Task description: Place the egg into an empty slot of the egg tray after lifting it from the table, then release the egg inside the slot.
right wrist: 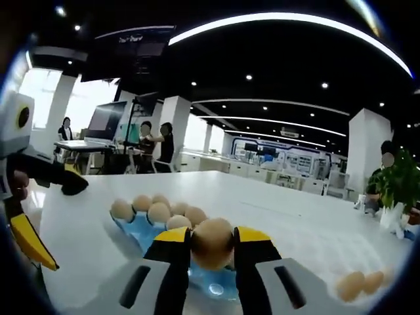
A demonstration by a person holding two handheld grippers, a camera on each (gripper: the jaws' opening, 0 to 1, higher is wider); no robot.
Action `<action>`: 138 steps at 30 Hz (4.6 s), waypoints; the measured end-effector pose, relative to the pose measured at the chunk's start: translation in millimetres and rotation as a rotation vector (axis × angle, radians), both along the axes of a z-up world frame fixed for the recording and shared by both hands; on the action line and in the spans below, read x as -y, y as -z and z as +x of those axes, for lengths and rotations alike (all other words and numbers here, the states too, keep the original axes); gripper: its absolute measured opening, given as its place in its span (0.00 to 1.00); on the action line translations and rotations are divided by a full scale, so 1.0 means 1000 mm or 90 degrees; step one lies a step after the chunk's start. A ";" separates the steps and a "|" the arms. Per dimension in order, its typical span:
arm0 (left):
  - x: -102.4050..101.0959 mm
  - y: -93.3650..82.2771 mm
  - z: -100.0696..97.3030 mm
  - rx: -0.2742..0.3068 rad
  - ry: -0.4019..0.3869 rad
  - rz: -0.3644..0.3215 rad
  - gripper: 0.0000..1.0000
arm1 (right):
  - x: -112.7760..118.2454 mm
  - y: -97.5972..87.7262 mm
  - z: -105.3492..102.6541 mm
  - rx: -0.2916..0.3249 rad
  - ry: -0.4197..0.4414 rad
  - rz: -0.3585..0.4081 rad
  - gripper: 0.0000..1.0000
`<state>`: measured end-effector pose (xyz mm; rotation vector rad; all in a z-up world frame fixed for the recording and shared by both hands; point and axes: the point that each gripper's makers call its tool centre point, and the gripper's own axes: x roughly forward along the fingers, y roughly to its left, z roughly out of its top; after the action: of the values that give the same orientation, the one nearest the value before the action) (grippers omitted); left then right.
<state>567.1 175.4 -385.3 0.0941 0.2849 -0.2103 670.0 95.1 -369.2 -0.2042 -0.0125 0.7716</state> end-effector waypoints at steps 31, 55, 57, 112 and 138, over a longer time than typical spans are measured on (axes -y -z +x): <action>-0.012 0.007 -0.017 -0.015 -0.010 0.002 1.00 | -0.082 0.001 -0.023 0.008 -0.098 -0.019 0.27; -0.019 0.011 -0.010 -0.026 0.003 0.003 1.00 | -0.120 0.035 -0.022 -0.065 -0.139 -0.026 0.27; -0.020 0.011 -0.009 -0.028 0.001 0.004 1.00 | -0.120 0.038 -0.022 -0.068 -0.140 -0.029 0.27; -0.006 0.002 0.000 -0.004 0.000 -0.017 1.00 | -0.052 0.018 -0.003 -0.067 -0.094 0.000 0.89; 0.005 0.007 0.002 -0.009 0.020 -0.013 1.00 | 0.027 0.029 0.023 -0.099 0.023 -0.045 0.87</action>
<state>569.6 170.2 -392.1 0.0768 0.2958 -0.2450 692.6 68.2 -398.4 -0.2109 0.1662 0.7512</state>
